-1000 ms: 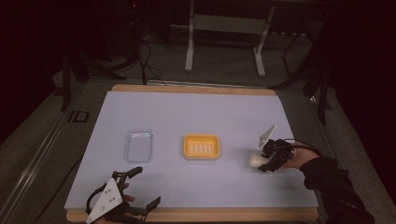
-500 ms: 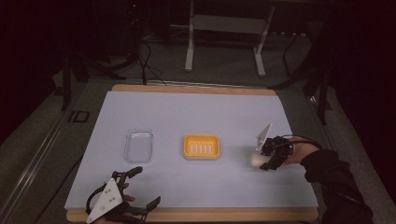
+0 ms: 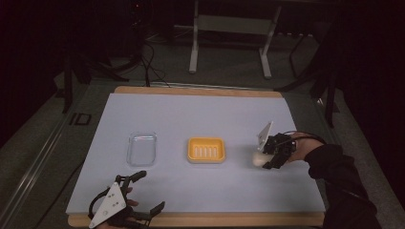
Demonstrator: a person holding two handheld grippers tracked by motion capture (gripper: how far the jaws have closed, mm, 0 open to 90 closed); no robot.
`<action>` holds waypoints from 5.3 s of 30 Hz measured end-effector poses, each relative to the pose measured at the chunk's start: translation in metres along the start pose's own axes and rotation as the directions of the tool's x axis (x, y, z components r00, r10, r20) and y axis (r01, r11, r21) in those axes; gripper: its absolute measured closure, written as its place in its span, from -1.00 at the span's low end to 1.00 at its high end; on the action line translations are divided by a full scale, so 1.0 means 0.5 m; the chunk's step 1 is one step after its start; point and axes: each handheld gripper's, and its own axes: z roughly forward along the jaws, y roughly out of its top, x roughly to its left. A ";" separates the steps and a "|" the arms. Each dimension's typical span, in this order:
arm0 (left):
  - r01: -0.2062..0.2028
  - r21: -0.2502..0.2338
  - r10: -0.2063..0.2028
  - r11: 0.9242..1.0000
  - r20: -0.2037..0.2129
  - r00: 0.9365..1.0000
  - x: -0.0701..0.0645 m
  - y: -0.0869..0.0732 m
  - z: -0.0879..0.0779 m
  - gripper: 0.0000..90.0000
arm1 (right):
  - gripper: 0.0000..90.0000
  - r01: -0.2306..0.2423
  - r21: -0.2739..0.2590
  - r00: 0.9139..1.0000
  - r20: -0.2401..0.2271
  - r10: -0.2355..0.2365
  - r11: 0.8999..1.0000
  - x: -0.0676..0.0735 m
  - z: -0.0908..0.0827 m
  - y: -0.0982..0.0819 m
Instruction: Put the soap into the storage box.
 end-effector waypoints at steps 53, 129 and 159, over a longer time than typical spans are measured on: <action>0.002 0.008 -0.002 1.000 0.019 1.000 0.000 0.000 0.001 -1.00 | 0.10 0.096 -0.071 0.995 0.037 -0.094 0.993 -0.048 -0.080 0.182; -0.012 0.005 0.012 1.000 0.029 0.999 -0.003 0.004 -0.004 -1.00 | 0.10 0.165 -0.272 0.984 -0.015 -0.176 0.948 -0.092 0.111 0.313; 0.004 -0.002 -0.004 1.000 0.035 0.999 -0.001 0.004 -0.005 -1.00 | 0.00 0.102 -0.209 0.994 -0.013 -0.107 0.972 -0.095 0.155 0.322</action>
